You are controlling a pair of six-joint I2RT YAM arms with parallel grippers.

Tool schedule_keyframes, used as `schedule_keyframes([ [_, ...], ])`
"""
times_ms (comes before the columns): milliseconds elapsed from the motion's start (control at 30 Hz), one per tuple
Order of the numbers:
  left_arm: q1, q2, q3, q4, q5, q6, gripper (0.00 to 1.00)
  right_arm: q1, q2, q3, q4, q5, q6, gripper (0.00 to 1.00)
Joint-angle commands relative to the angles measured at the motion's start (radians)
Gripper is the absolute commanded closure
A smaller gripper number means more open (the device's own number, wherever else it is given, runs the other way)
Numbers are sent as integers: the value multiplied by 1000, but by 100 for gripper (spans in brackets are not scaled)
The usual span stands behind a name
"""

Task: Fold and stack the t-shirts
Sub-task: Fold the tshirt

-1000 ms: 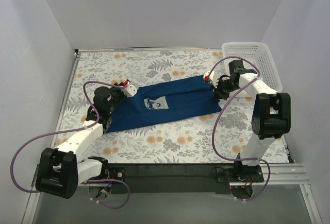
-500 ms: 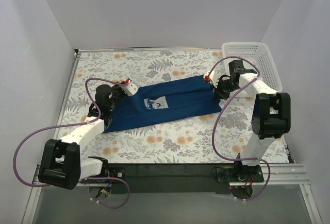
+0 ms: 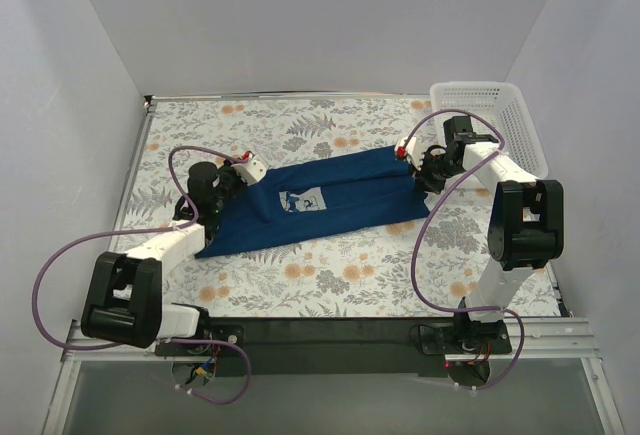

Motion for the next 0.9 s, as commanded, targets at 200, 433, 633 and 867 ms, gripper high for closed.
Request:
schedule_keyframes([
  [200, 28, 114, 65, 52, -29, -21, 100, -5, -1, 2, 23, -11, 10, 99],
  [433, 41, 166, 81, 54, -58, -31, 100, -3, 3, 2, 22, -17, 10, 99],
  [633, 42, 172, 82, 54, -53, -34, 100, -5, 5, 1, 23, -19, 11, 99],
  [867, 44, 164, 76, 54, -50, -37, 100, -5, 3, -2, 22, -22, 11, 98],
])
